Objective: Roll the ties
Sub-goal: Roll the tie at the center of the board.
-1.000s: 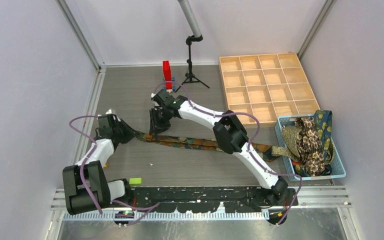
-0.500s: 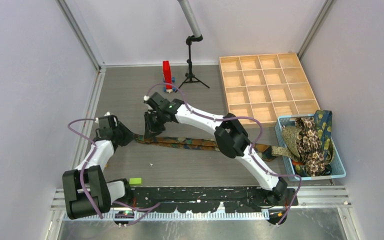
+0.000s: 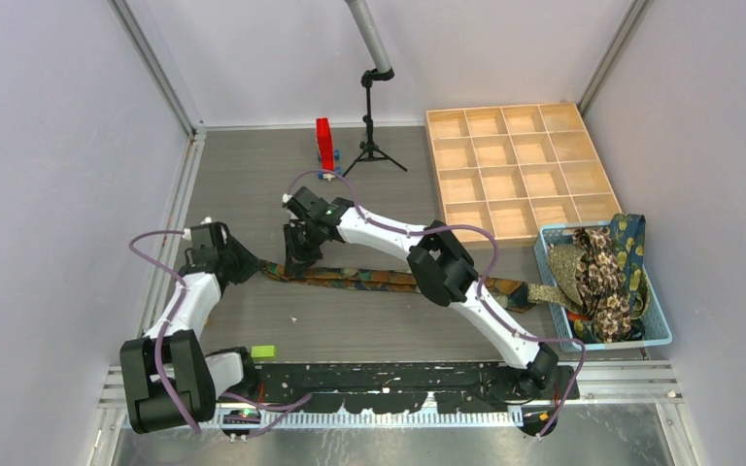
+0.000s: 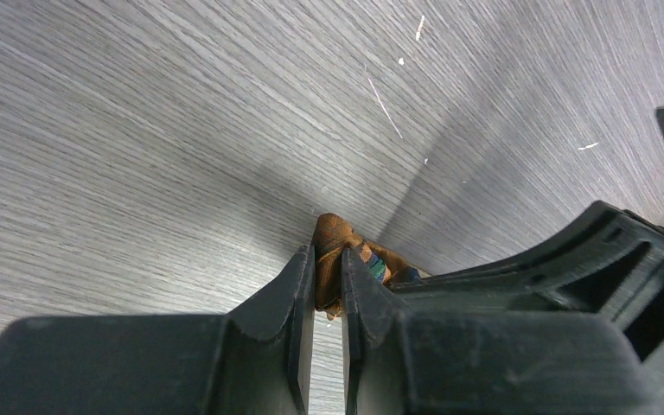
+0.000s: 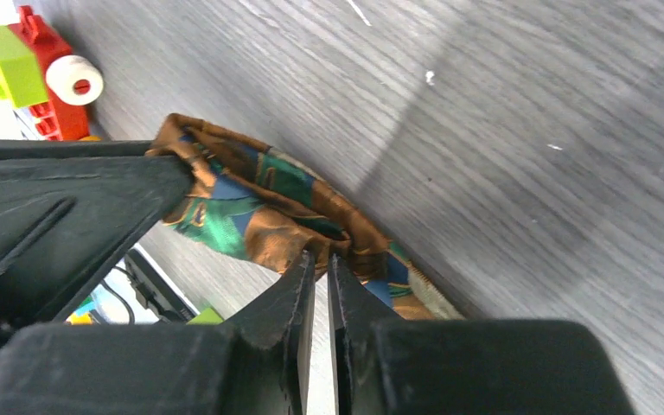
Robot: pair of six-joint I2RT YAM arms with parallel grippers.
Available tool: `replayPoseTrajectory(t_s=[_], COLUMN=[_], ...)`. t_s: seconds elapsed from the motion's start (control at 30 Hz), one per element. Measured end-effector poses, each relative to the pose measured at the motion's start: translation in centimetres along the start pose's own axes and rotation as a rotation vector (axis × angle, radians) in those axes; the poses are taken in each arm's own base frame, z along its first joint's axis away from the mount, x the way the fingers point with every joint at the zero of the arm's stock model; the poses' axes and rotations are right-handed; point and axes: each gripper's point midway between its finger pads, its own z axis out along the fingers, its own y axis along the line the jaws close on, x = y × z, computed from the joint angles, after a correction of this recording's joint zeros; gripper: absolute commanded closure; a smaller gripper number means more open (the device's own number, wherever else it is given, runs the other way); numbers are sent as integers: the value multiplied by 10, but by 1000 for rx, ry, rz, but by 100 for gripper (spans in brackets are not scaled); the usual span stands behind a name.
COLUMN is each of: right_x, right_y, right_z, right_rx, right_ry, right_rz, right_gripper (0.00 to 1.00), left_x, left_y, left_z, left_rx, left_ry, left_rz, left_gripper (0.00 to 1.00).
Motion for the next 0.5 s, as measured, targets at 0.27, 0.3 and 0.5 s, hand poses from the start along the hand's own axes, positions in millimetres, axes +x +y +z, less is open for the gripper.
replayPoseTrajectory(t_s=[0.27, 0.3, 0.5], right_x=[-1, -3, -9], right_y=[-3, -2, 6], right_z=[5, 4, 3], right_rx=[1, -1, -19], right_ry=[1, -2, -16], right_rz=[3, 2, -7], right_gripper=[85, 85, 85], left_x=[-2, -2, -2], left_y=[-1, -1, -2], left_z=[-3, -4, -8], left_rx=[-5, -5, -7], left_ry=[-6, -7, -10], left_rz=[0, 0, 1], left_gripper=[91, 91, 91])
